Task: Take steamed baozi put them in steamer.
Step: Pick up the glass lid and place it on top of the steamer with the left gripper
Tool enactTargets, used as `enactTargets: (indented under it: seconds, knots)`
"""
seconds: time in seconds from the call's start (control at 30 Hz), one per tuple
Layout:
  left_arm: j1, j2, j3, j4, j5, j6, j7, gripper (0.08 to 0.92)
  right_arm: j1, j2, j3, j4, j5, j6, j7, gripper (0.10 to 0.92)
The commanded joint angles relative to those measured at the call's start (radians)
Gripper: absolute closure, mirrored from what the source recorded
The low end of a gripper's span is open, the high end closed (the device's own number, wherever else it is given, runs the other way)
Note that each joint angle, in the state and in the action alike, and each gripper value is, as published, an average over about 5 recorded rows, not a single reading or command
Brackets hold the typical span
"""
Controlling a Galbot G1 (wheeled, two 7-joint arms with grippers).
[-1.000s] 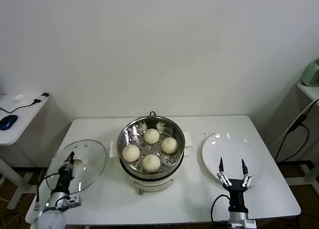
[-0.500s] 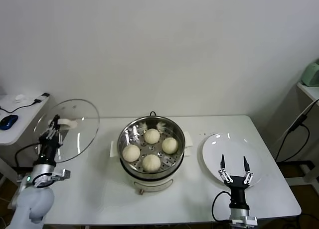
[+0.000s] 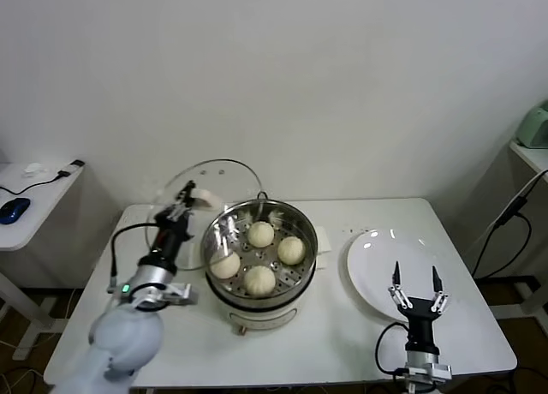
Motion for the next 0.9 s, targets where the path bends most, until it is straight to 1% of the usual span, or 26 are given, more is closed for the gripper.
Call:
enactTargets:
  seconds: [0.03,0.17,0.33,0.6,0.9]
  knots:
    - [-0.132,-0.05,0.345,-0.039,0.267,0.271,0.284,0.859,0.012,-0.004,0.021,-0.034,0.009,0.001,0.002,0.203]
    - [-0.156,-0.091,0.364,0.025,0.302,0.297,0.294,0.859,0.01,-0.006,0.035,-0.037,0.018,0.002,0.0,0.203]
    - [-0.159,-0.119,0.376,0.085,0.338,0.32,0.272,0.859,0.008,-0.011,0.044,-0.044,0.025,0.006,-0.002,0.203]
    - [-0.157,-0.151,0.402,0.128,0.373,0.354,0.219,0.859,0.006,-0.013,0.046,-0.059,0.026,0.007,-0.005,0.203]
    - [-0.162,-0.173,0.412,0.159,0.388,0.357,0.175,0.859,0.003,-0.012,0.04,-0.062,0.022,0.008,-0.009,0.203]
